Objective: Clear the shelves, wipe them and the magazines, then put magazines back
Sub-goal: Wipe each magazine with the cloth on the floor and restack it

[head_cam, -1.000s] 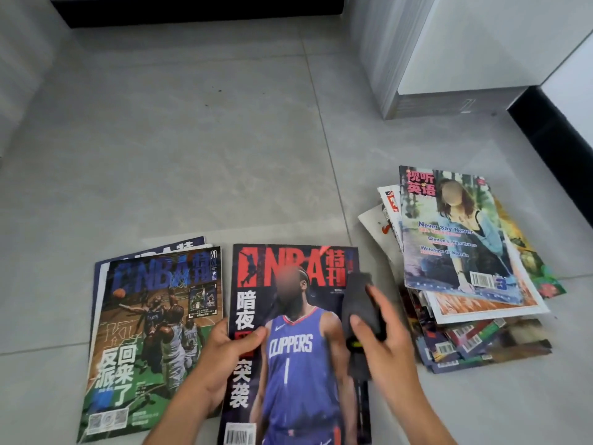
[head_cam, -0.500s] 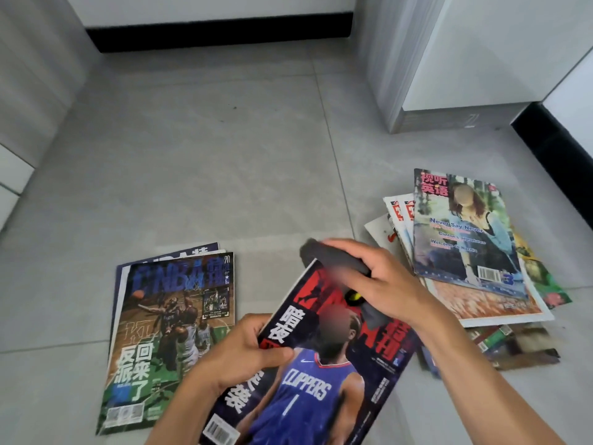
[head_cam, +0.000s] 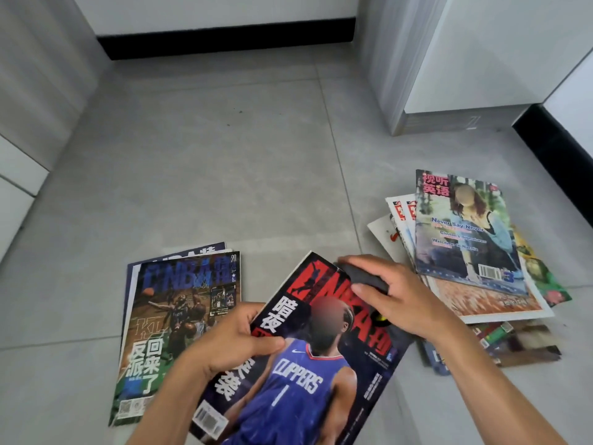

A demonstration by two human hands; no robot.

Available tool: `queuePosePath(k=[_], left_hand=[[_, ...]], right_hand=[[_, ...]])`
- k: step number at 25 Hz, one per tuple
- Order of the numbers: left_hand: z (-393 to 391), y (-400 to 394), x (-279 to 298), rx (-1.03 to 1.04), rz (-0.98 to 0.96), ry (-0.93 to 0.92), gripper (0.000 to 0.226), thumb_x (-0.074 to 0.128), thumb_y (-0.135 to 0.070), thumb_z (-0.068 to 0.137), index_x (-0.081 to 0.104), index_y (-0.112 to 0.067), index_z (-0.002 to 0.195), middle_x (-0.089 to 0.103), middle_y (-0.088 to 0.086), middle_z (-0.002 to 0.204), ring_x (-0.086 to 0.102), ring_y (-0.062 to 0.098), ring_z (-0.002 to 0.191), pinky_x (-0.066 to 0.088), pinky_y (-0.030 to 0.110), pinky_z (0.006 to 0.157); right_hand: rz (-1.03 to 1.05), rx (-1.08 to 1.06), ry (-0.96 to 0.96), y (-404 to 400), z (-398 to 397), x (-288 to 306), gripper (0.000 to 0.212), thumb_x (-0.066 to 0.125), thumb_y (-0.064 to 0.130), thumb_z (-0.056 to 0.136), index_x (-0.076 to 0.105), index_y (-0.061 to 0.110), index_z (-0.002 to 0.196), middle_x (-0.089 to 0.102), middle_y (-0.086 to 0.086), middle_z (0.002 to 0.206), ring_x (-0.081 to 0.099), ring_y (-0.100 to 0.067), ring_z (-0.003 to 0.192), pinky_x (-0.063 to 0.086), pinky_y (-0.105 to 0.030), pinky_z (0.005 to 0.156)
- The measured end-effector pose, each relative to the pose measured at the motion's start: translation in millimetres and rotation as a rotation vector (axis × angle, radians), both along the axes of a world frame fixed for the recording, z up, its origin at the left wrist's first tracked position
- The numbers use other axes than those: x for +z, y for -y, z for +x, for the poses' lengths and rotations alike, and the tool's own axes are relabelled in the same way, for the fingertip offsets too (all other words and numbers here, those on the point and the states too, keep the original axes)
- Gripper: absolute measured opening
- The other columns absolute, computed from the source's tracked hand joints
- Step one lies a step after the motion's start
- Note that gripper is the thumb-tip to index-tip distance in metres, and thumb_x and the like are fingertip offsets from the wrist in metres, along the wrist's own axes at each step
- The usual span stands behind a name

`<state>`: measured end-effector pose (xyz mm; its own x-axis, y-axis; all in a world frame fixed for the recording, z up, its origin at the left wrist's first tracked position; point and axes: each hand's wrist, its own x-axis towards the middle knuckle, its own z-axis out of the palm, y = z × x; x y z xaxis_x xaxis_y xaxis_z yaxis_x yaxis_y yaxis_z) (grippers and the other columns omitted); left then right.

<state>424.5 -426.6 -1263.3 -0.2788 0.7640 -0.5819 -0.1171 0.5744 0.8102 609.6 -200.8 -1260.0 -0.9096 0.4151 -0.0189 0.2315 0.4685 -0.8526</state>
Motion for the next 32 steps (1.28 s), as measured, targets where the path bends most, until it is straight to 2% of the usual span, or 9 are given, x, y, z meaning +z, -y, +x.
queuePosePath(k=[3, 7, 11, 14, 17, 21, 25, 29, 32], left_hand=[[5.0, -5.9, -2.4, -0.073, 0.013, -0.045, 0.017, 0.074, 0.001, 0.082, 0.070, -0.010, 0.094, 0.075, 0.002, 0.084, 0.067, 0.012, 0.077, 0.051, 0.024, 0.071], [6.8, 2.4, -3.4, 0.013, 0.009, -0.045, 0.019, 0.073, 0.004, 0.082, 0.070, -0.009, 0.096, 0.076, 0.007, 0.090, 0.069, 0.017, 0.082, 0.055, 0.032, 0.076], [7.2, 10.8, -11.0, 0.175, -0.014, -0.007, 0.023, 0.073, 0.006, 0.080, 0.071, -0.011, 0.095, 0.076, 0.011, 0.093, 0.072, 0.024, 0.087, 0.056, 0.037, 0.080], [9.6, 9.2, -10.4, 0.182, -0.040, -0.023, 0.022, 0.073, 0.005, 0.081, 0.070, -0.012, 0.095, 0.077, 0.009, 0.092, 0.072, 0.024, 0.087, 0.056, 0.037, 0.081], [5.5, 4.9, -5.7, 0.219, -0.021, -0.081, 0.022, 0.072, 0.004, 0.083, 0.071, -0.015, 0.094, 0.077, 0.008, 0.091, 0.071, 0.022, 0.085, 0.055, 0.039, 0.083], [16.3, -12.1, 8.5, 0.156, 0.082, -0.281, 0.030, 0.070, 0.003, 0.086, 0.071, -0.027, 0.087, 0.076, -0.012, 0.083, 0.066, 0.003, 0.078, 0.050, 0.015, 0.072], [38.5, -25.9, 19.4, -0.036, 0.299, -0.379, 0.015, 0.069, -0.008, 0.088, 0.071, -0.023, 0.088, 0.075, -0.010, 0.084, 0.065, -0.002, 0.080, 0.051, 0.019, 0.070], [38.8, -22.2, 20.0, -0.014, 0.226, -0.351, 0.020, 0.068, -0.007, 0.090, 0.069, -0.027, 0.091, 0.075, -0.014, 0.091, 0.069, 0.001, 0.088, 0.053, 0.020, 0.077], [35.7, -18.0, 22.5, -0.048, 0.193, -0.366, 0.026, 0.067, -0.012, 0.092, 0.069, -0.037, 0.090, 0.075, -0.017, 0.093, 0.069, 0.000, 0.090, 0.055, 0.022, 0.079]], right_hand=[[0.004, -0.064, -0.077, 6.3, -30.6, 9.3, 0.027, 0.061, 0.010, 0.098, 0.071, 0.019, 0.121, 0.068, 0.024, 0.113, 0.063, 0.006, 0.107, 0.045, -0.013, 0.093], [-0.429, -0.298, -0.094, -0.1, -4.0, -19.5, 0.034, 0.061, 0.006, 0.093, 0.068, 0.022, 0.123, 0.072, 0.006, 0.117, 0.065, -0.011, 0.112, 0.048, -0.029, 0.099], [-0.721, -0.354, 0.191, 2.1, 32.9, -51.8, 0.044, 0.058, -0.003, 0.085, 0.070, 0.026, 0.116, 0.075, -0.004, 0.110, 0.068, -0.017, 0.101, 0.049, -0.036, 0.094], [-0.700, -0.667, 0.217, 11.4, 39.8, -65.0, 0.039, 0.053, -0.012, 0.090, 0.068, 0.012, 0.117, 0.077, 0.002, 0.089, 0.067, -0.011, 0.084, 0.053, -0.024, 0.073], [-0.438, -0.880, -0.085, 9.9, 28.6, -53.3, 0.043, 0.056, -0.002, 0.096, 0.060, 0.030, 0.124, 0.071, 0.000, 0.117, 0.065, -0.014, 0.109, 0.055, -0.038, 0.092], [-0.171, -0.665, -0.319, 31.6, -16.7, -8.4, 0.041, 0.060, 0.023, 0.095, 0.055, 0.050, 0.126, 0.068, 0.009, 0.120, 0.065, -0.010, 0.109, 0.052, -0.045, 0.097], [0.053, -0.102, -0.313, 53.9, -52.5, 16.6, 0.035, 0.055, 0.037, 0.091, 0.067, 0.030, 0.123, 0.064, 0.011, 0.132, 0.050, -0.003, 0.131, 0.032, -0.027, 0.113], [0.164, -0.086, 0.023, 6.0, -39.0, 4.5, 0.054, 0.057, 0.064, 0.083, 0.066, 0.030, 0.124, 0.066, 0.013, 0.123, 0.059, -0.006, 0.115, 0.045, -0.039, 0.103], [-0.105, -0.036, 0.296, -14.4, -23.5, 7.9, 0.049, 0.078, 0.054, 0.077, 0.060, 0.034, 0.117, 0.068, 0.014, 0.115, 0.064, -0.002, 0.105, 0.052, -0.035, 0.096]])
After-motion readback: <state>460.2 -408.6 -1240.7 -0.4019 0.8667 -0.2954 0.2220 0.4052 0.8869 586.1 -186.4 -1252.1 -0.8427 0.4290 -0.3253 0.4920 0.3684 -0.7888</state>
